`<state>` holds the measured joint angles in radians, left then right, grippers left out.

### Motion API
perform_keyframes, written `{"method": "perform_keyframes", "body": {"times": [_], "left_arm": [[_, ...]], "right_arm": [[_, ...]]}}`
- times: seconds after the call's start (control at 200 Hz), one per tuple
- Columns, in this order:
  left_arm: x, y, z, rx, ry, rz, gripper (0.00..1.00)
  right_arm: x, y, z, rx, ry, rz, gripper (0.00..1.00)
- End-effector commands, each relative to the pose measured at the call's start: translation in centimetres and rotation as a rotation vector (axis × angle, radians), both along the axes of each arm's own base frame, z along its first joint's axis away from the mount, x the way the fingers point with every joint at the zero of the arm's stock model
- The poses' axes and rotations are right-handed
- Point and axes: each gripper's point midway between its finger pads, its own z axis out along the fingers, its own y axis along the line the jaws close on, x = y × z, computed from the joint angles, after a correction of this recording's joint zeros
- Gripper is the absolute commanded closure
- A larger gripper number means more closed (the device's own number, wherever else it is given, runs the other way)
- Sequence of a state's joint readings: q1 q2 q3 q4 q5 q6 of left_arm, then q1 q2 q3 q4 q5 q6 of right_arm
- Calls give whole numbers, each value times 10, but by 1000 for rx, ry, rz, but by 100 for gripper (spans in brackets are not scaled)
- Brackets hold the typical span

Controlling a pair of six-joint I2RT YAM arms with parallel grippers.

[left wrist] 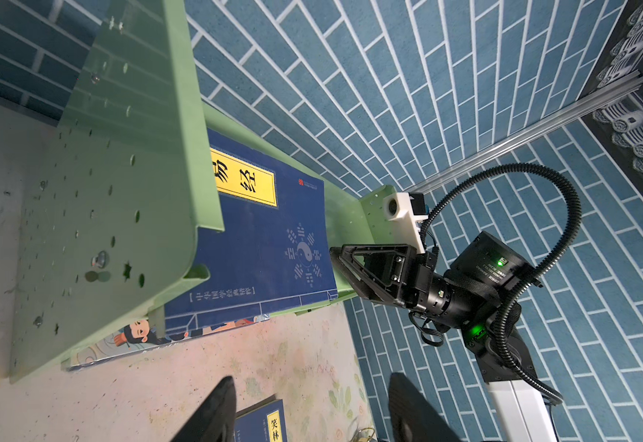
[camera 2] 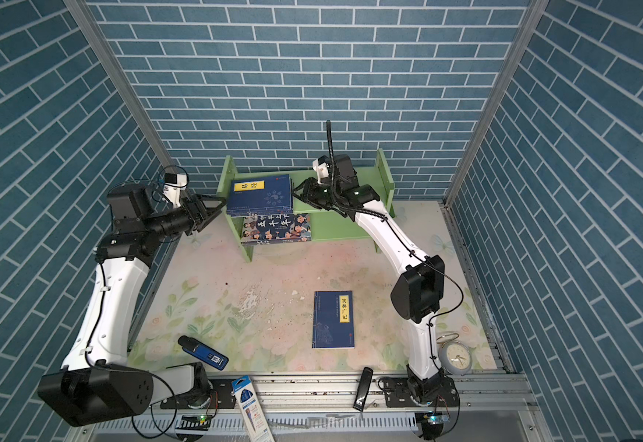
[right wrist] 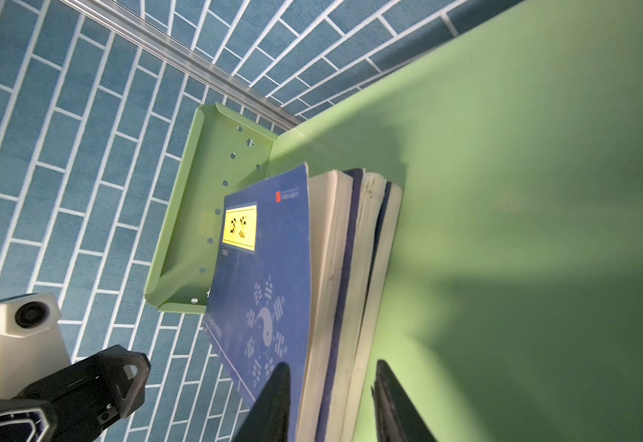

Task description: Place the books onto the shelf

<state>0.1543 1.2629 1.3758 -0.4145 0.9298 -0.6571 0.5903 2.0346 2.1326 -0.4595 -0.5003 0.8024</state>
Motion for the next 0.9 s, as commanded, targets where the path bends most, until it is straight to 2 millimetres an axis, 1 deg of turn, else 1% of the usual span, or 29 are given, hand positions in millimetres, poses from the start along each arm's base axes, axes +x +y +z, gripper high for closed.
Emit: {"method": "perform_keyframes", "body": {"times": [0.0, 0.045, 0.11, 0.16, 0.265, 0.39, 0.525, 0.61, 0.83, 0.895], "left_arm": [[0, 1, 1, 11, -25, -4, 35], [2, 3, 0, 15, -24, 5, 35], [3, 4, -2, 15, -22, 10, 35], [4, 4, -3, 11, -19, 12, 35], [4, 4, -3, 7, -22, 10, 35], [4, 4, -1, 5, -28, 10, 35], [5, 4, -1, -7, -24, 13, 35], [6, 4, -1, -10, -24, 13, 35], [5, 4, 0, -12, -28, 14, 35], [6, 4, 0, -11, -29, 18, 35]], "right_arm": [[1, 3, 10, 44, 9, 0, 65], [2, 5, 7, 52, 25, 7, 67], [2, 8, 3, 59, 47, 18, 76], [3, 9, -1, 55, 60, 19, 79], [3, 10, -5, 51, 73, 20, 82], [3, 8, -6, 43, 73, 11, 82], [4, 9, -12, 35, 93, 9, 83], [5, 11, -17, 36, 111, 12, 87], [4, 17, -18, 66, 132, 30, 100], [4, 19, -18, 74, 139, 36, 100]]}}
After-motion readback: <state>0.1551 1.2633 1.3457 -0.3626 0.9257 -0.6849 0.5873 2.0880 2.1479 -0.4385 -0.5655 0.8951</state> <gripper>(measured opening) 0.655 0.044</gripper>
